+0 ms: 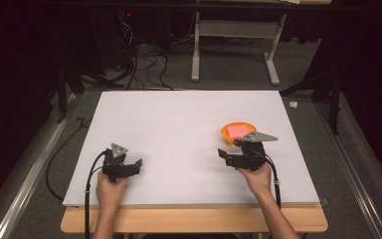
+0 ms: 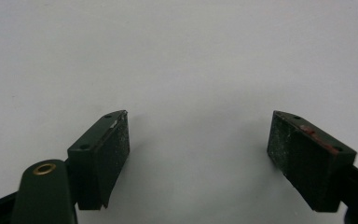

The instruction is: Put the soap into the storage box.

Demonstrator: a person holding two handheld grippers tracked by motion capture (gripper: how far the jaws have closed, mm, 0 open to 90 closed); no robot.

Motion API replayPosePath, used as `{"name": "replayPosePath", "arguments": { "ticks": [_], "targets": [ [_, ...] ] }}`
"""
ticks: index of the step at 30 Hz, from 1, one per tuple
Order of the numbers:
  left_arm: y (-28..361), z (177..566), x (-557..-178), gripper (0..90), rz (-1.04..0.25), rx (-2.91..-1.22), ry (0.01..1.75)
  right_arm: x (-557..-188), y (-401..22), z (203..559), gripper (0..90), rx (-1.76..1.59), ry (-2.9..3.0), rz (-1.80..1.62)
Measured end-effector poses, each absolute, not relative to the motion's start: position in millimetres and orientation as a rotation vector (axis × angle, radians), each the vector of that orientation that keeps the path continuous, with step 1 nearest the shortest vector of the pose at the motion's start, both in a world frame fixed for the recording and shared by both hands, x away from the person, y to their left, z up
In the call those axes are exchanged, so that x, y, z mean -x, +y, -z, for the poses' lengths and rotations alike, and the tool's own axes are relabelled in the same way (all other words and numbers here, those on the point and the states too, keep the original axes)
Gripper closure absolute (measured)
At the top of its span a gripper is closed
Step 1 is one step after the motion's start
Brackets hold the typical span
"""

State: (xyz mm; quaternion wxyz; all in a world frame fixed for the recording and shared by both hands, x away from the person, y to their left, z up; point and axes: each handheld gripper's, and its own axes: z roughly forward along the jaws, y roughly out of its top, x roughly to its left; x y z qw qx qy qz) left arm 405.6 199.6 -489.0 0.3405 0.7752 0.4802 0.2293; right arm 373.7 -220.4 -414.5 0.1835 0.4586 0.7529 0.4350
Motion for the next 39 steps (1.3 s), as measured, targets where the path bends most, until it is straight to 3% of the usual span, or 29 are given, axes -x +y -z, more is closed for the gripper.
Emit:
{"name": "replayPosePath", "arguments": {
  "ticks": [39],
  "targets": [
    [199, 489, -405, 21.4, -0.599, -2.018, 1.249, -363, -203, 456, 27.8, -1.257, 2.235, -1.143]
  ]
}}
